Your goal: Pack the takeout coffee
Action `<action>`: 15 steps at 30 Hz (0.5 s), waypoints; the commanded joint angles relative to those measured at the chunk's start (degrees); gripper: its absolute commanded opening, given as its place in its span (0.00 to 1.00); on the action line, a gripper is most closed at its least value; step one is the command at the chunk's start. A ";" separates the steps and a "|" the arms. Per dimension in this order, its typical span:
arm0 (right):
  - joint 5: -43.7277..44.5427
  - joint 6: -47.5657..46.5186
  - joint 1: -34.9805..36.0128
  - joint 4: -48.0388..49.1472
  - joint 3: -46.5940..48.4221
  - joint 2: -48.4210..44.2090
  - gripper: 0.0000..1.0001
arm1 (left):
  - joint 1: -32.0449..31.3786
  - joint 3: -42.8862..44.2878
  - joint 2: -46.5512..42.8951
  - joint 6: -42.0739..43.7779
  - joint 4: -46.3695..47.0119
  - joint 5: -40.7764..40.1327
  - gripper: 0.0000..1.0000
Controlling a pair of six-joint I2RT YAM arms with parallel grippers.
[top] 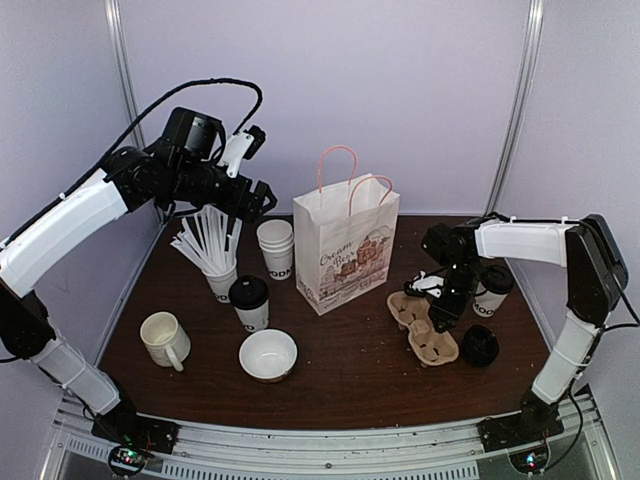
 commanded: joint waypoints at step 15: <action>3.14 1.83 -1.63 4.34 7.19 3.38 0.54 | 0.28 -0.41 0.18 -0.70 1.63 0.84 0.91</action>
